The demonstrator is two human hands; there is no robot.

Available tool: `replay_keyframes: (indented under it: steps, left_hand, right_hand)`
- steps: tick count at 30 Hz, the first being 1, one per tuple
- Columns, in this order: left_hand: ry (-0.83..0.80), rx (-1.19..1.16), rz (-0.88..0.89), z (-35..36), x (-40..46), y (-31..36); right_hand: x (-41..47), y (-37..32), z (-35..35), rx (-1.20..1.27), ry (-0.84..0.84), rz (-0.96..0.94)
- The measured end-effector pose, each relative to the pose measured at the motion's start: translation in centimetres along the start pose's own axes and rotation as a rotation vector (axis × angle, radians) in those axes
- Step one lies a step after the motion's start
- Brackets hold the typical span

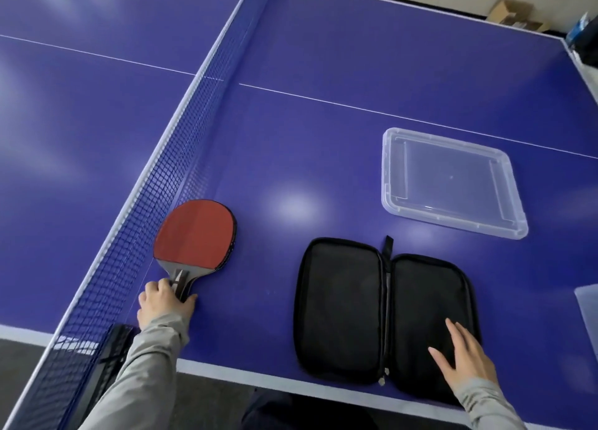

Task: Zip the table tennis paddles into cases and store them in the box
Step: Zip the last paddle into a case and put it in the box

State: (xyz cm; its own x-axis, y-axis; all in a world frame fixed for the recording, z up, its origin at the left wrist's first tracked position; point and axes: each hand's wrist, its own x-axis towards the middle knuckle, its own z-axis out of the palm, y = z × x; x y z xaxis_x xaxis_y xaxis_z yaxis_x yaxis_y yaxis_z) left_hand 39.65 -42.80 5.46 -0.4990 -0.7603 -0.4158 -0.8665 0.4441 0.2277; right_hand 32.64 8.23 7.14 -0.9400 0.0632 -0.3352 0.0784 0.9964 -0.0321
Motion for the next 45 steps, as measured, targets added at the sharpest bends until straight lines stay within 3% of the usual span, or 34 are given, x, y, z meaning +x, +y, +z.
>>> replay_keyframes:
  steps: [7, 17, 28, 37, 45]
  left_hand:
    - [0.046, -0.114, 0.093, 1.4, 1.2, -0.9]
    - [0.169, -0.219, 0.047, 1.9, -1.9, 1.9]
    - [0.203, -0.401, 0.165, 6.5, -16.0, 12.8]
    - [0.102, -0.471, 0.257, 15.3, -28.3, 20.9]
    - [0.058, -0.446, 0.261, 20.9, -33.5, 23.2]
  right_hand:
    - [-0.2, -0.3, 0.1, -0.04, -0.035, 0.043]
    - [0.2, 0.8, 0.2, -0.007, 0.008, 0.014]
    - [2.1, 5.3, 0.1, 0.107, 0.117, -0.173]
    - [3.5, 10.6, 0.5, 0.052, -0.043, -0.304]
    - [3.5, 12.4, 2.1, 0.044, -0.097, -0.364]
